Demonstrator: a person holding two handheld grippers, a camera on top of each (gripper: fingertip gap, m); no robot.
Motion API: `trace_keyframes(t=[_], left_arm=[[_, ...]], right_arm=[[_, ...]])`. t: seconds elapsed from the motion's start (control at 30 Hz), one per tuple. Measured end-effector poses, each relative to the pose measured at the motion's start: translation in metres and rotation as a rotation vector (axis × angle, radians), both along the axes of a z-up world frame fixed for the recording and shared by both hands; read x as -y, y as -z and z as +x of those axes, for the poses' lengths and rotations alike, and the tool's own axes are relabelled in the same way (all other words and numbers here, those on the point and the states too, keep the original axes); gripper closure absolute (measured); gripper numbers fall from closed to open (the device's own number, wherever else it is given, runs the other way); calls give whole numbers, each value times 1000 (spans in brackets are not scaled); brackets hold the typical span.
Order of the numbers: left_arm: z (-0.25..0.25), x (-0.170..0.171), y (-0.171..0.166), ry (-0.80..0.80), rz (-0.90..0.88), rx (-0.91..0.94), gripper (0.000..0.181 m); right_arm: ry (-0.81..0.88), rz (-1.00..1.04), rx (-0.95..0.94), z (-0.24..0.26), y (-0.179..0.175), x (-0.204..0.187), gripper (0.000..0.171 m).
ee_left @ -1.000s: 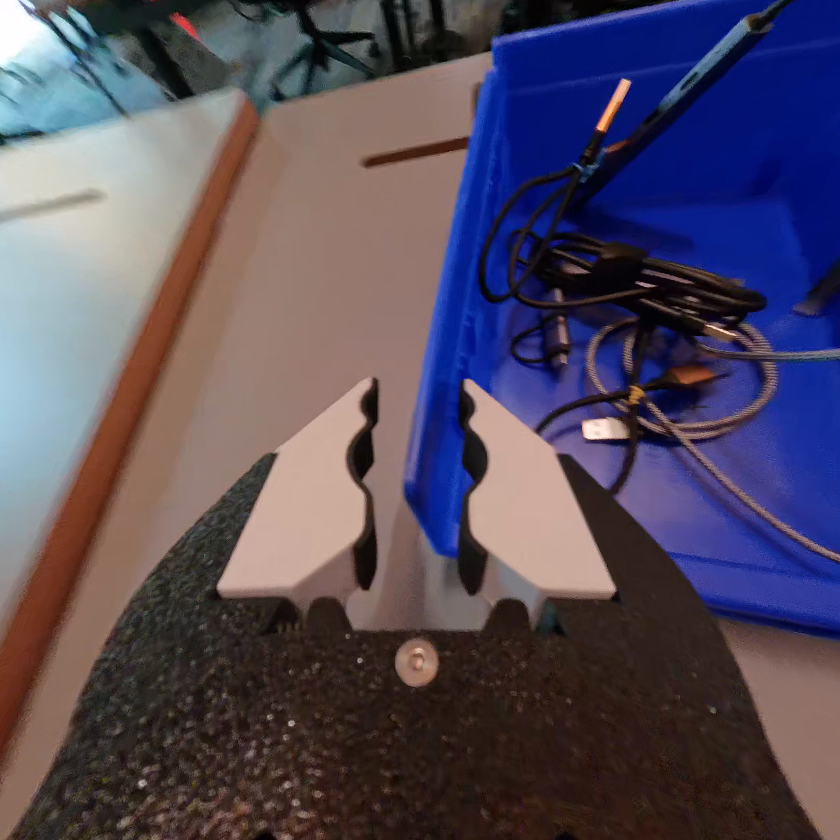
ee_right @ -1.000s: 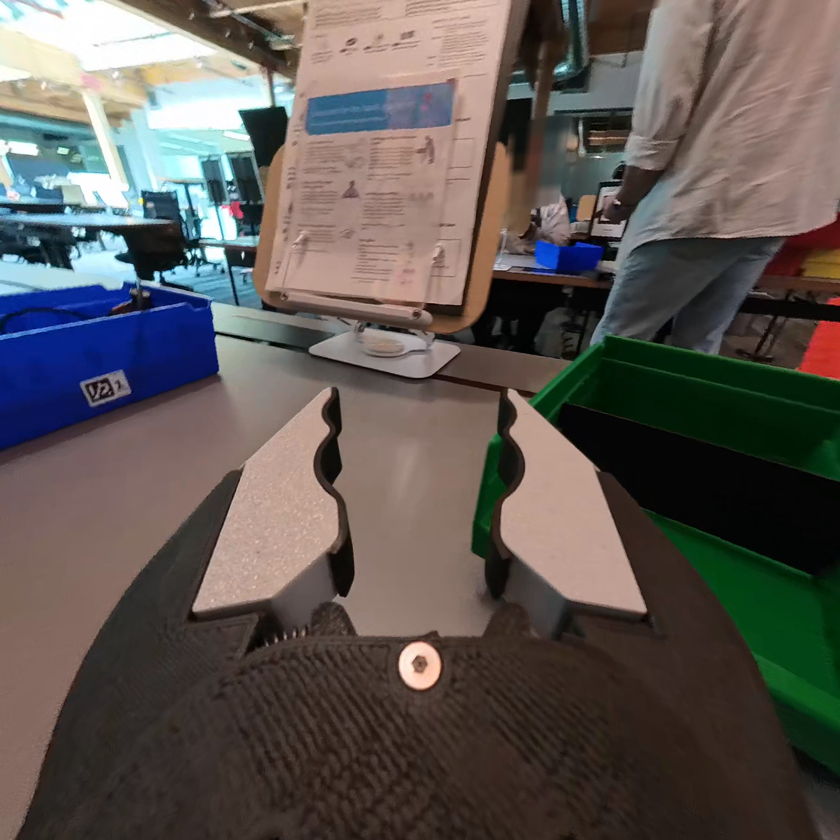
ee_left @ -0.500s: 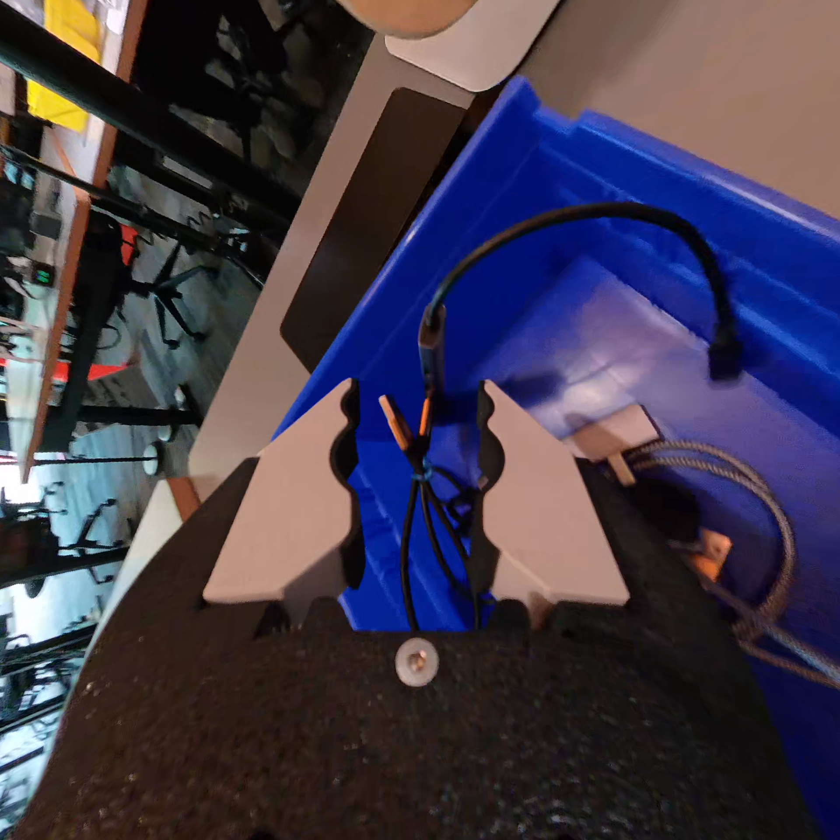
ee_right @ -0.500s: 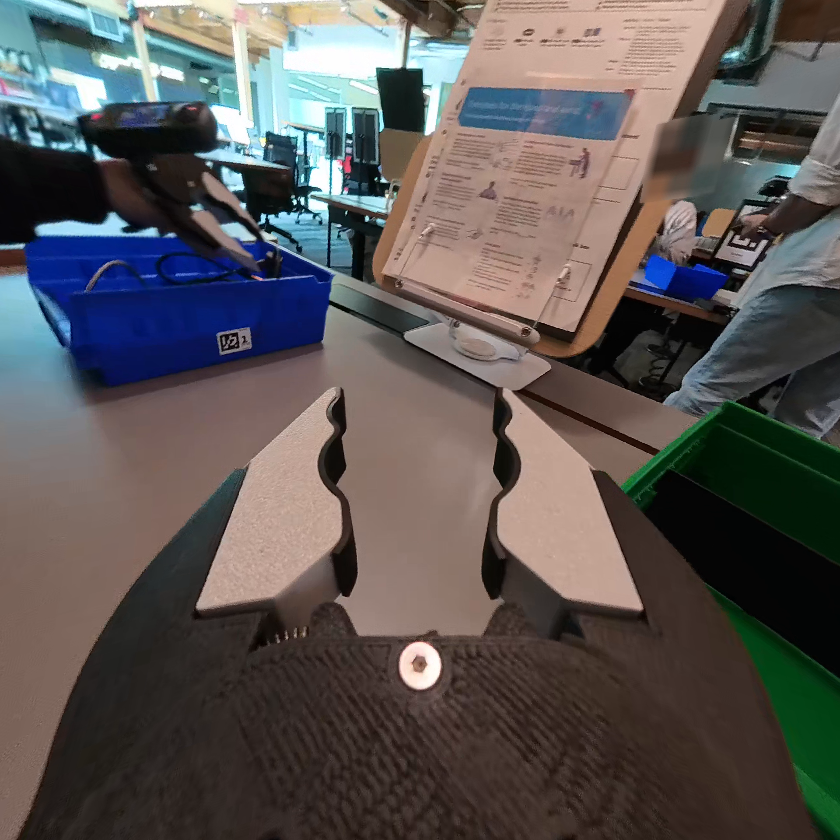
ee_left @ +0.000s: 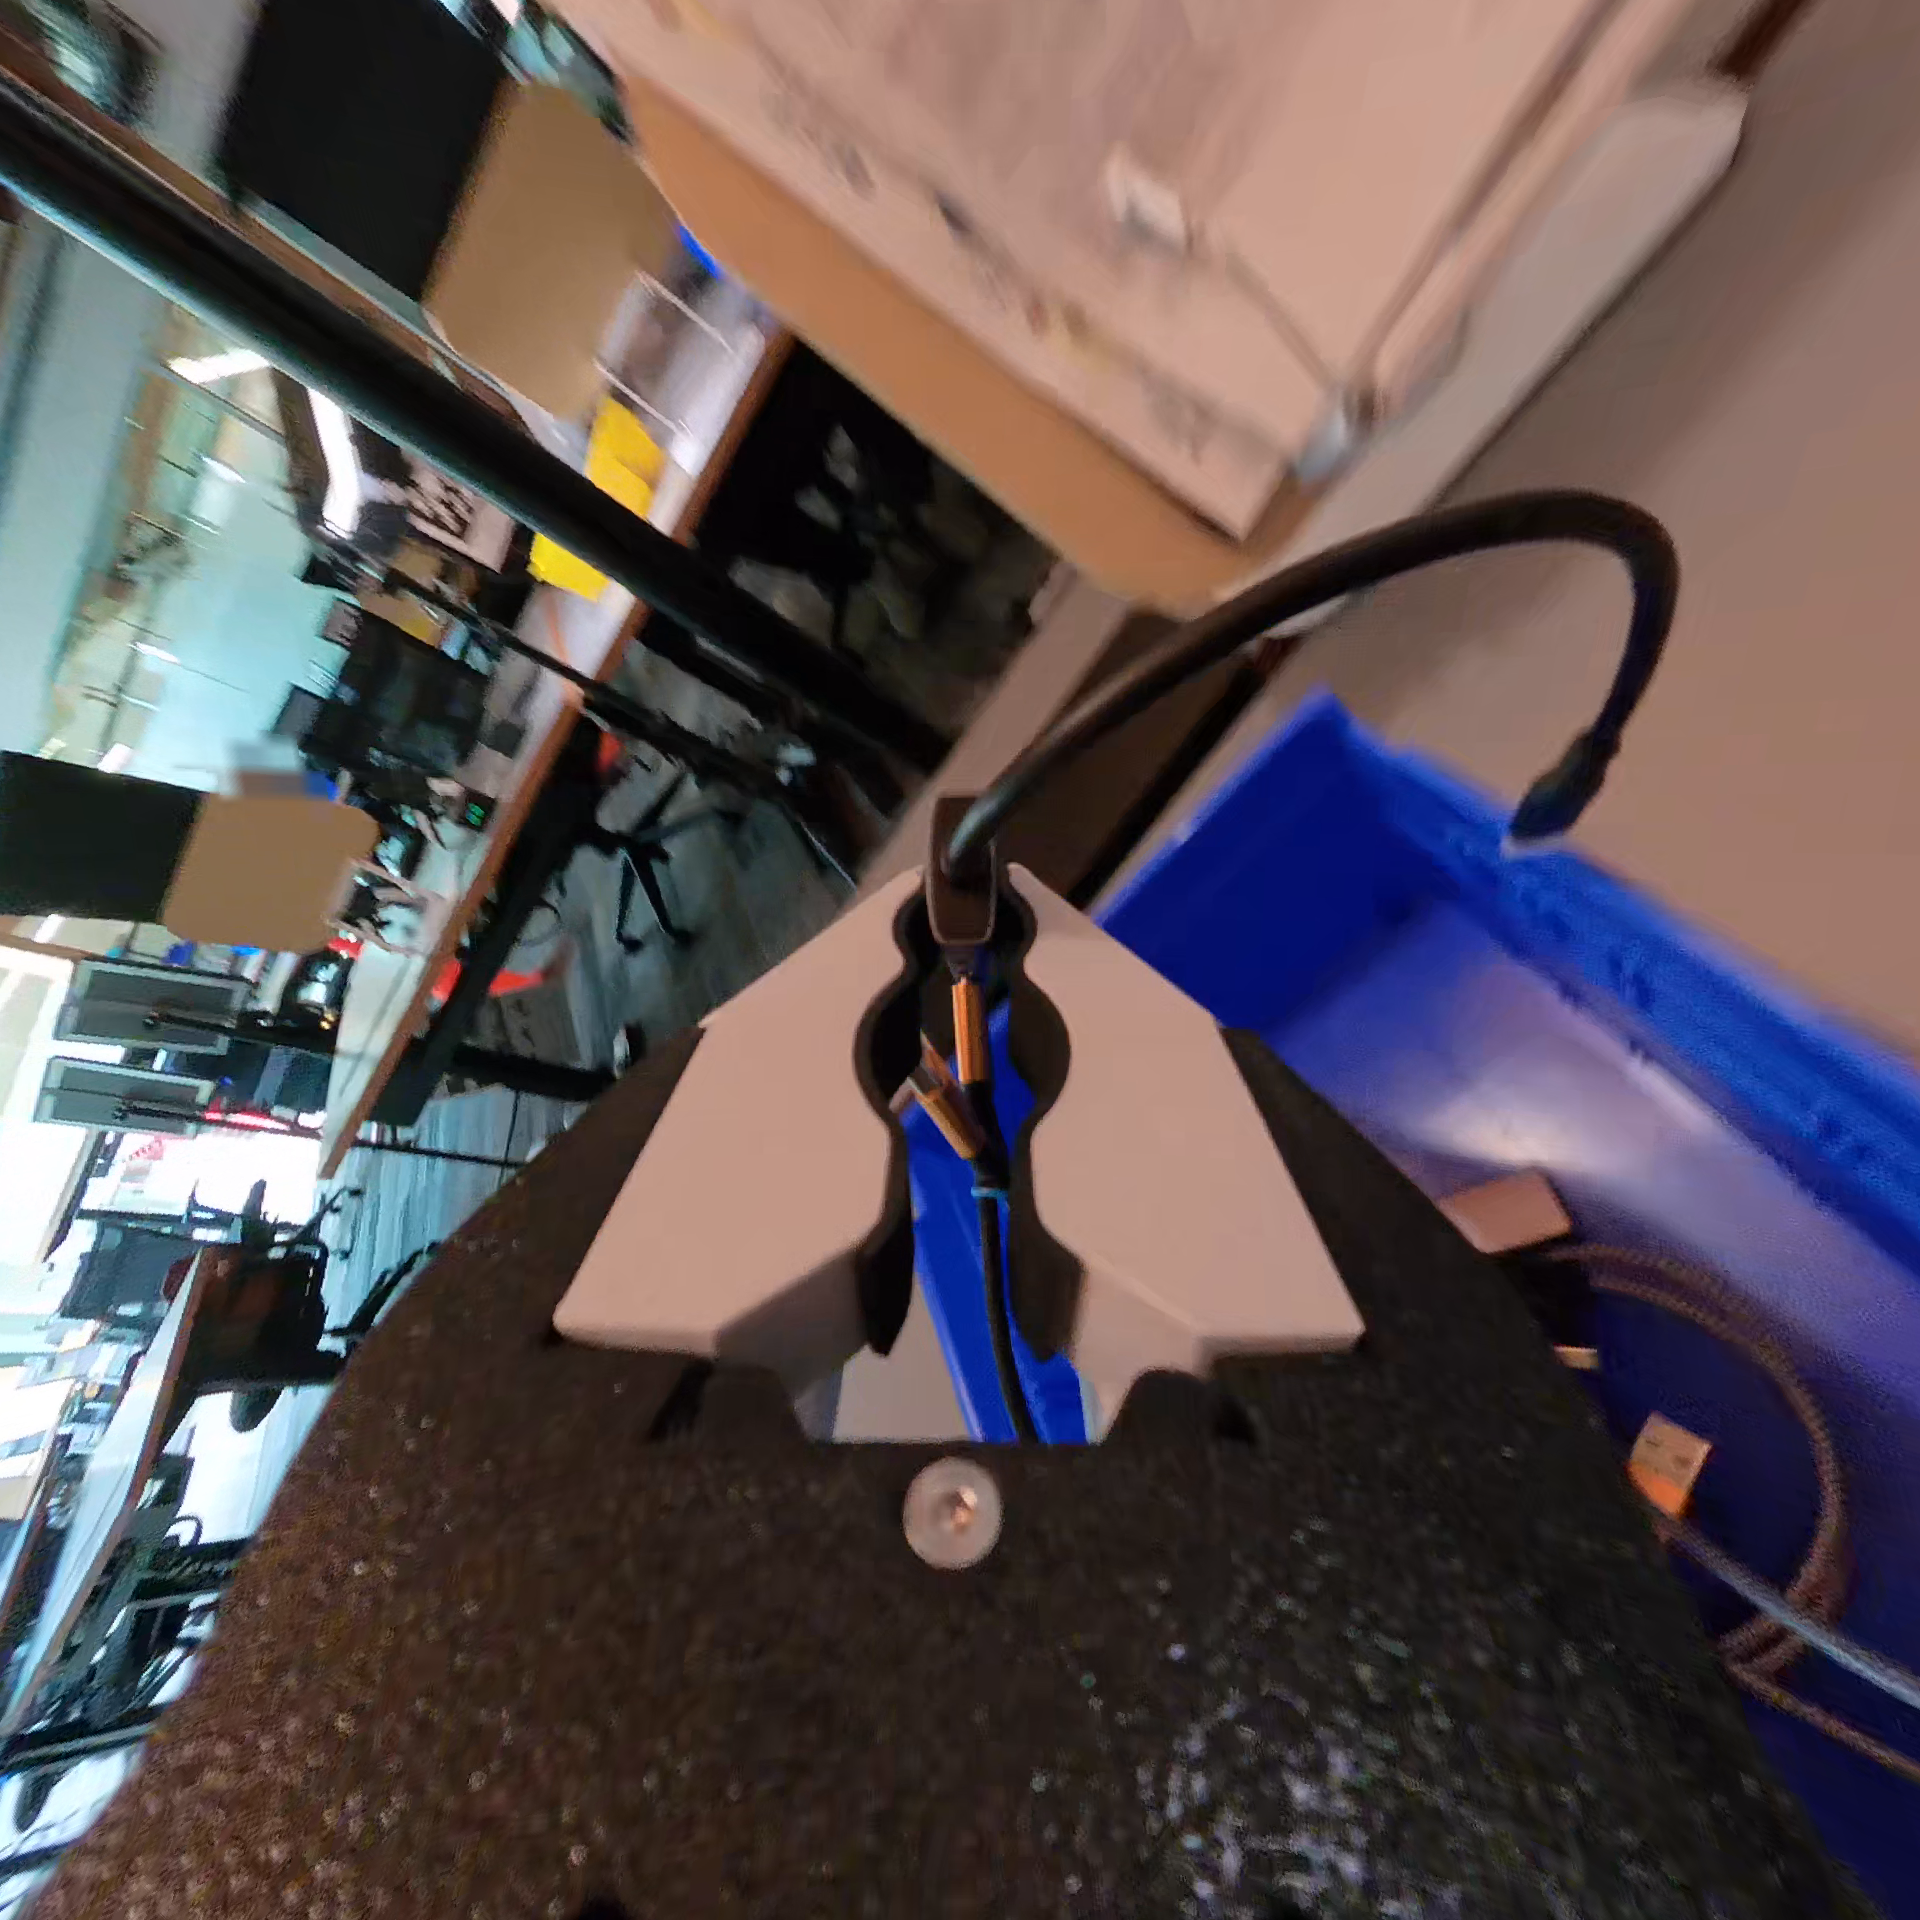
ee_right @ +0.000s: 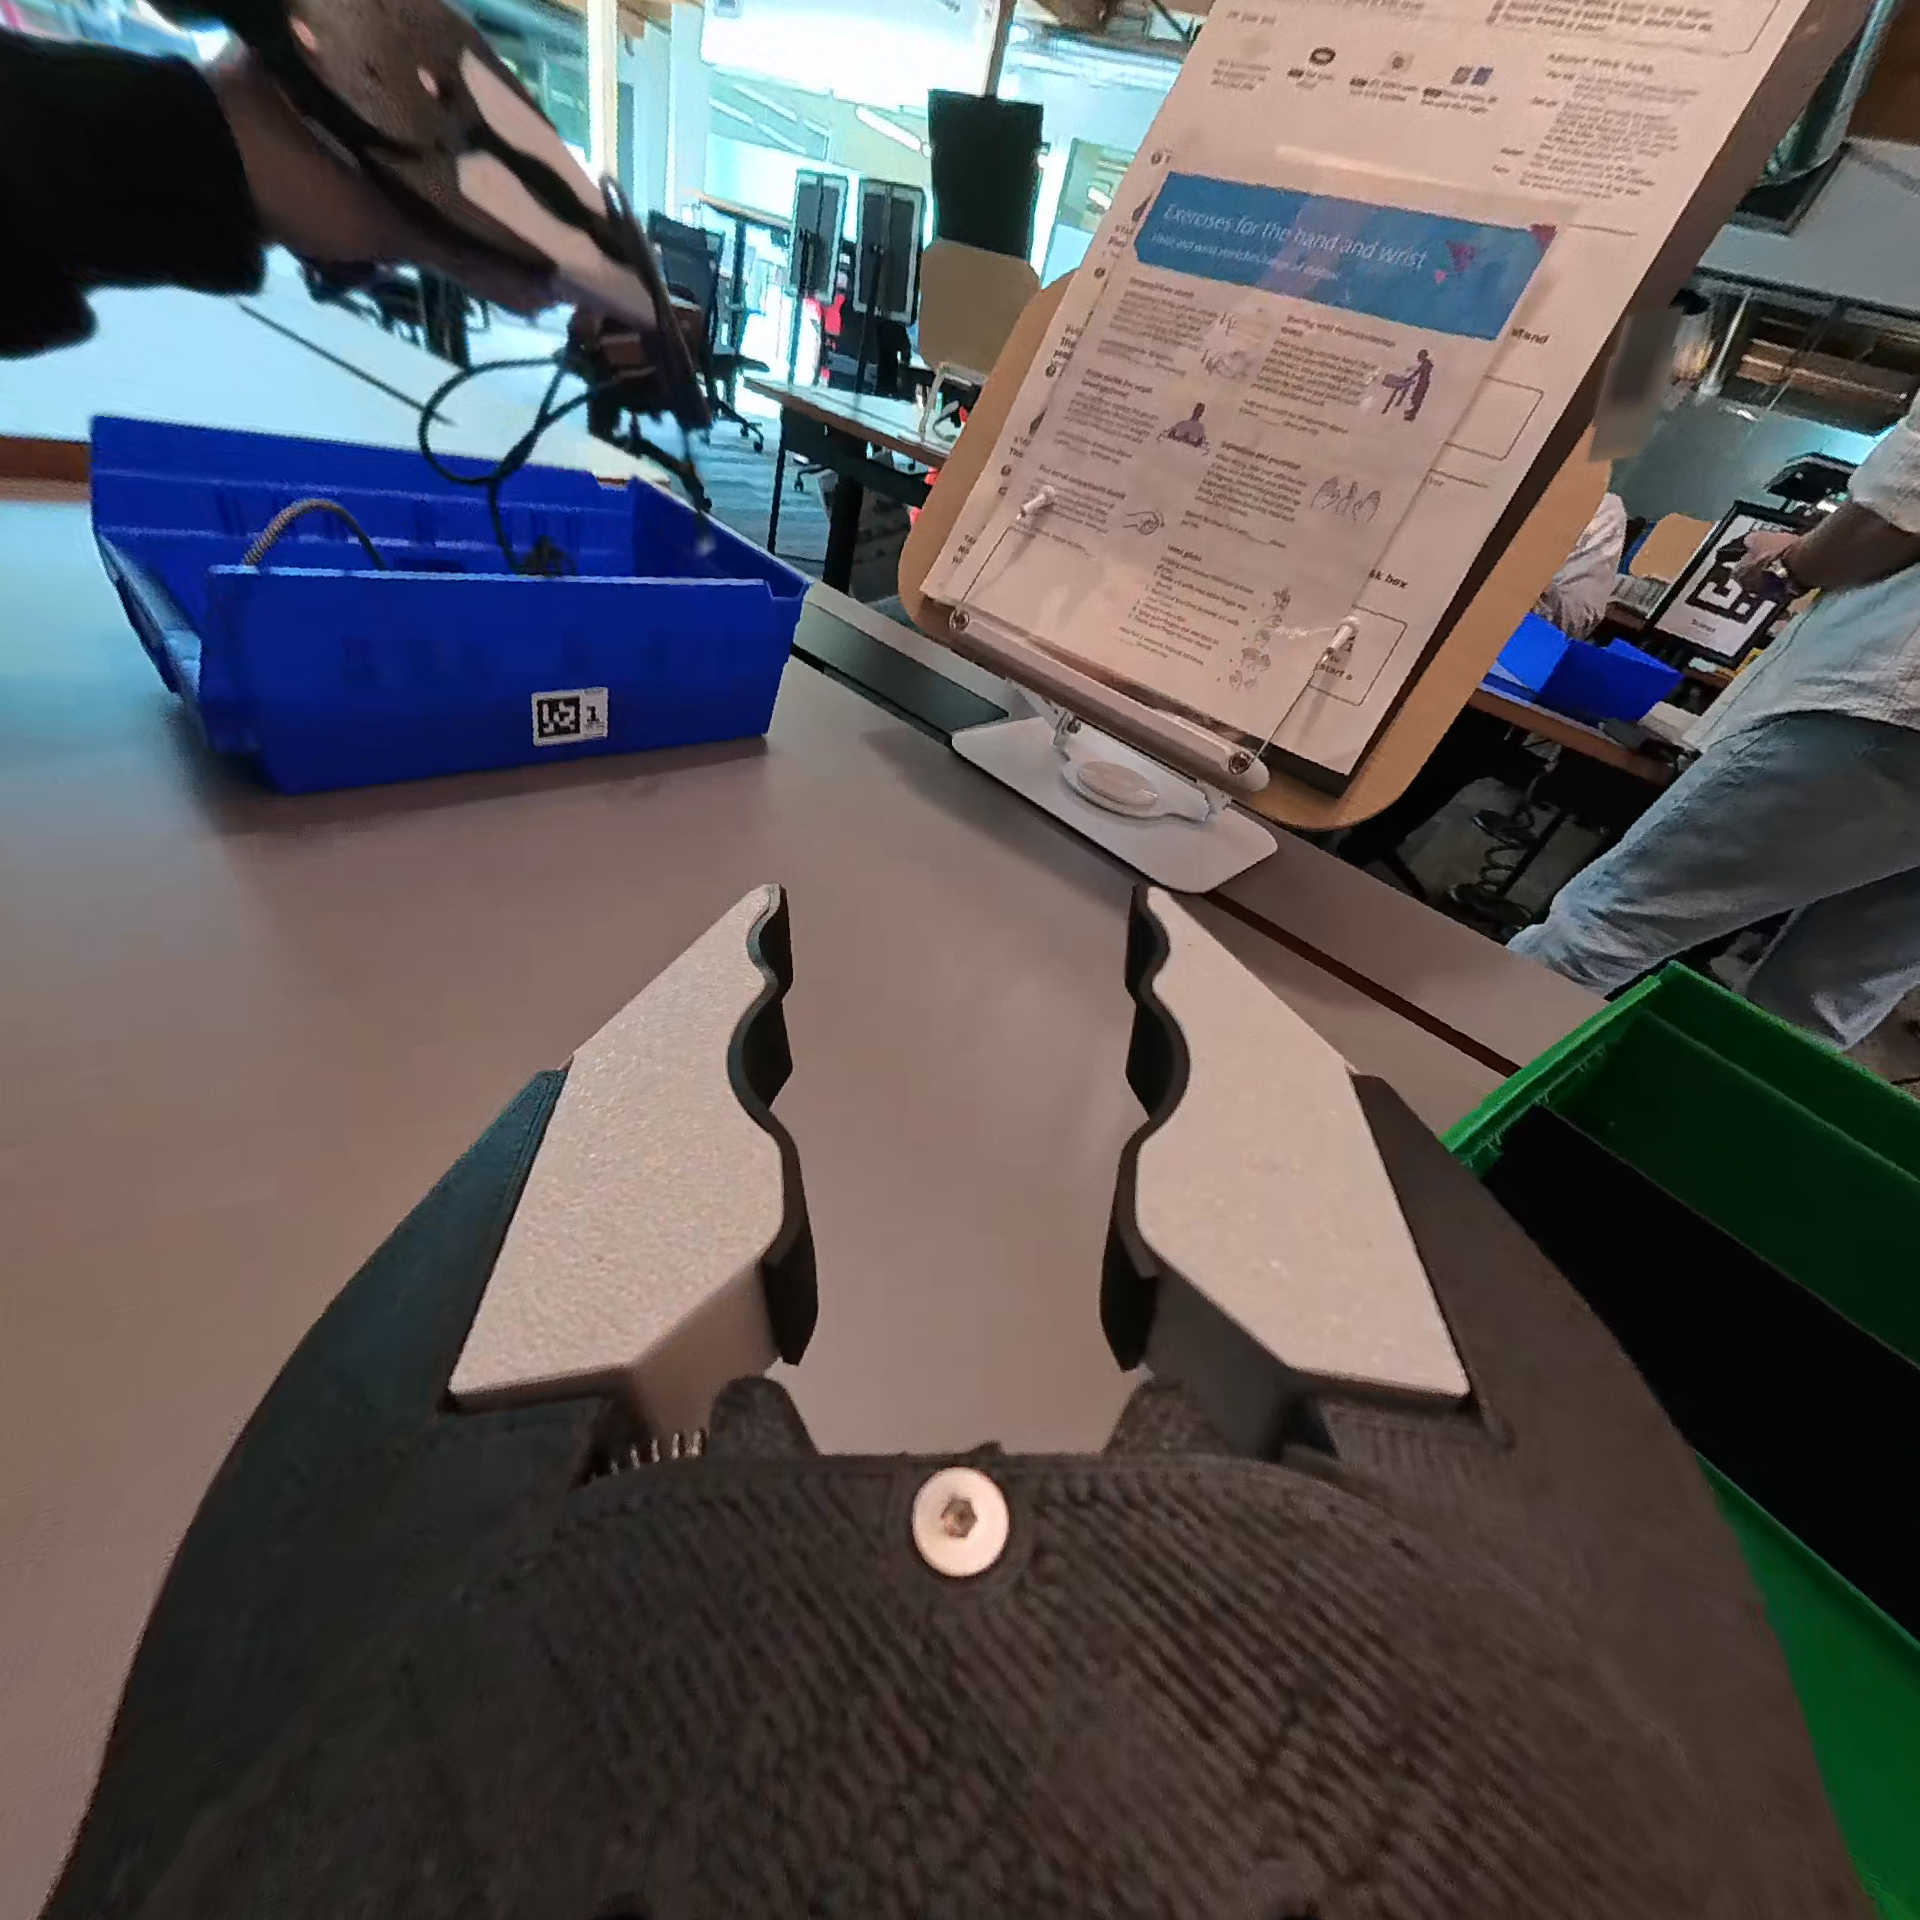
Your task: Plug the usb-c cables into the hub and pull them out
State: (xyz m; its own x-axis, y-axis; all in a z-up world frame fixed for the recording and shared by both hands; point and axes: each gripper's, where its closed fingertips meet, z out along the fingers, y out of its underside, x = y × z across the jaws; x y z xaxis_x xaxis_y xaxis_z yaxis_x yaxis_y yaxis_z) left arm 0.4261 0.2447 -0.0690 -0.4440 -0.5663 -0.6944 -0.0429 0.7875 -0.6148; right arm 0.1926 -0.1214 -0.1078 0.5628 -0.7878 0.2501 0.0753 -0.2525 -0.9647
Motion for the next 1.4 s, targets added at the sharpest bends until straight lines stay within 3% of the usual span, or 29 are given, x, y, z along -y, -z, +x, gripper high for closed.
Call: trace_keyframes(t=[0.03, 0.23, 0.33, 0.4, 0.47, 0.57, 0.73, 0.8, 0.9, 1.1, 1.2, 1.33, 1.4], left_arm=[[-9, 6, -25, 13, -39, 41, 173], [-90, 64, -172, 174, -301, 311, 174], [-140, 110, -213, 344, -517, 252, 174], [-166, 140, -222, 441, -655, 141, 174], [-183, 169, -211, 505, -776, -25, 174], [-203, 215, -162, 578, -900, -331, 174], [-239, 271, -71, 658, -1103, -777, 174], [-249, 282, -48, 664, -1187, -900, 174], [-259, 289, -25, 671, -1273, -1026, 174], [-263, 286, -5, 663, -1319, -1177, 174], [-259, 284, 6, 630, -1306, -1207, 173], [-246, 266, 3, 631, -1262, -1056, 150], [-250, 252, 0, 689, -1126, -912, 150]], right_arm=[[-1, 16, 5, 0, -2, -2, 107], [80, 0, 111, 1, -22, -8, 108], [155, -61, 223, -4, -42, -7, 107], [206, -87, 333, -13, -63, -7, 105], [229, -120, 451, -27, -83, -11, 101], [252, -194, 597, -43, -102, -18, 95], [162, -378, 608, -35, -66, -32, 93], [93, -421, 579, -30, -44, -39, 99], [12, -409, 614, -34, -32, -49, 124], [-180, -313, 503, -44, -18, -60, 150], [-242, -227, 331, -41, -9, -61, 149], [-299, -85, 166, -35, 3, -54, 149], [-348, 13, 82, -36, 5, -47, 149]])
